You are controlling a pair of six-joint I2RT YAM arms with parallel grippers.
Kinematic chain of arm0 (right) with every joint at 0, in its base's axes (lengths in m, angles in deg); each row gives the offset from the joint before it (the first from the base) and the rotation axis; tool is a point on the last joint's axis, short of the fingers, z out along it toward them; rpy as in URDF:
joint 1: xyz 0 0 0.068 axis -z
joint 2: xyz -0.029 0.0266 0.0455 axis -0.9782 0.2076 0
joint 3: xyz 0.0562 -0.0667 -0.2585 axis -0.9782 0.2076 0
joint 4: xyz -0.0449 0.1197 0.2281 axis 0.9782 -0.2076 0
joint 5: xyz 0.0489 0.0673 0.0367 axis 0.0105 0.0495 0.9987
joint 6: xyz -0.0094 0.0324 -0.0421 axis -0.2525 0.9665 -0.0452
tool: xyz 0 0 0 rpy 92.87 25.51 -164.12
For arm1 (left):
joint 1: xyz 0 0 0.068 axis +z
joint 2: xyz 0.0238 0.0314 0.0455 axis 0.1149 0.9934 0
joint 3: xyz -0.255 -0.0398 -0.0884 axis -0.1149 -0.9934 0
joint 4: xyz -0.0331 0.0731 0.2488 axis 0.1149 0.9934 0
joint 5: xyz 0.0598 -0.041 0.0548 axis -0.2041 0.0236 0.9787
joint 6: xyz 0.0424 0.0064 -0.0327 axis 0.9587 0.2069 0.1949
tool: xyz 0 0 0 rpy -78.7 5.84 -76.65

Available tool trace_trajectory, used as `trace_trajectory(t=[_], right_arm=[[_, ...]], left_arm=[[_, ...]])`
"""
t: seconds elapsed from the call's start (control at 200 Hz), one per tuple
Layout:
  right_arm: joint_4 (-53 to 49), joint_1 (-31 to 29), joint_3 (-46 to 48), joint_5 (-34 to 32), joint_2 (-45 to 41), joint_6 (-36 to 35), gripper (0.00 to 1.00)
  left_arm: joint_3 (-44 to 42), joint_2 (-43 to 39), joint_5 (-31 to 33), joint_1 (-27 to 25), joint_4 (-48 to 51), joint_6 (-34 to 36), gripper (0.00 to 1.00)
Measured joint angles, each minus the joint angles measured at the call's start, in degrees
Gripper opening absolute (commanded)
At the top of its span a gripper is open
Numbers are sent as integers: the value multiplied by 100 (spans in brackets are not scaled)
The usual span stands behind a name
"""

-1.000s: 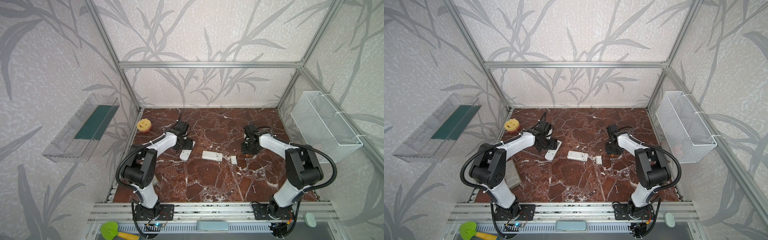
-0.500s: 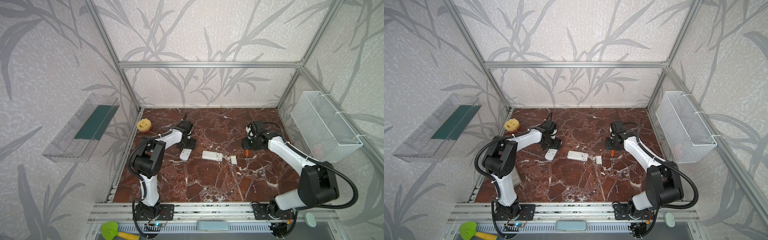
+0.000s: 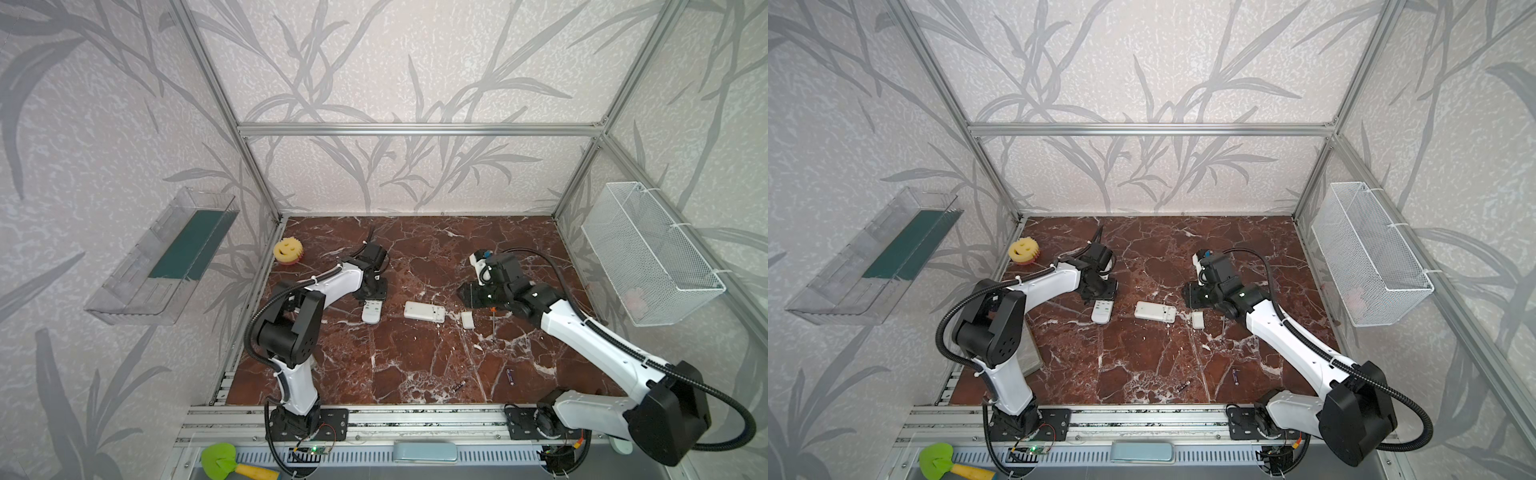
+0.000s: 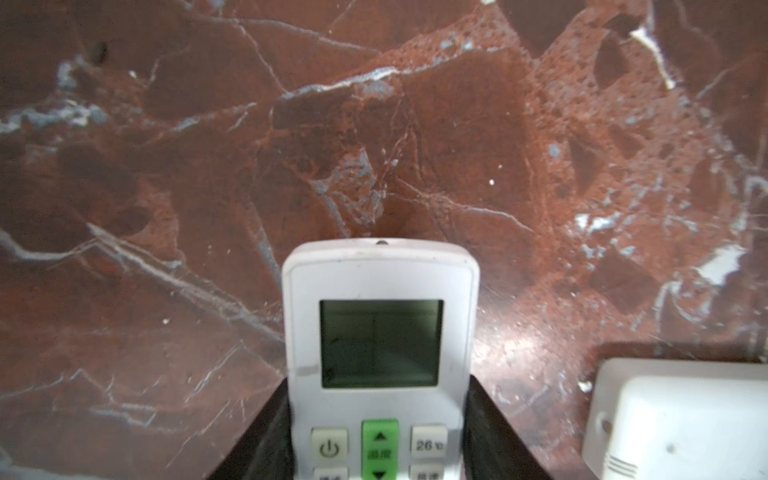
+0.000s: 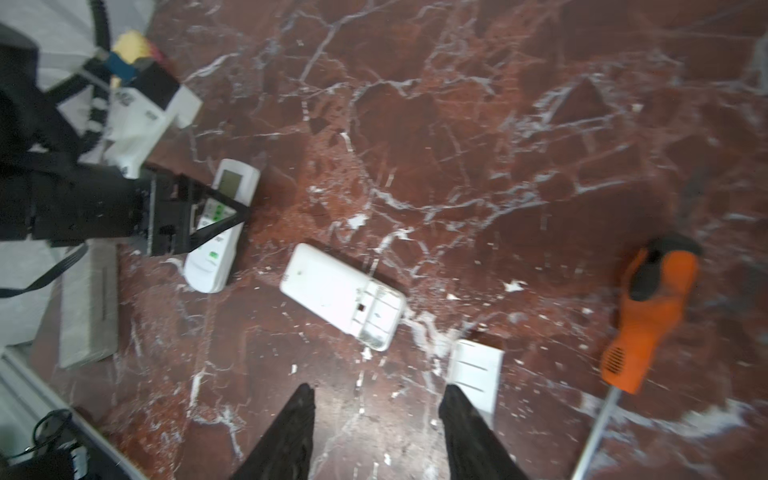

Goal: Unload the batteries from the remote control

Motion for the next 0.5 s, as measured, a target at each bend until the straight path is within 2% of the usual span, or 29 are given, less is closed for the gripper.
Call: trace_trajectory(t=[0.115,0.2,0.325,0.5], right_arm=[[802,-597,389,59,-79,396,47],[1379,-1062,588,63,-24,699,52],[1930,-1523,531,90,295,966,57],[2273,-1921,267,138,925,1182,58]], left_arm=[[-116,-601,-146,2,-9,-254,45],[-203,-1158,-317,0,-66,-481,45],[-389,-1816,-586,0,-273,-815,44],[-704,-2358,-916,-4,-442,-1344,44]])
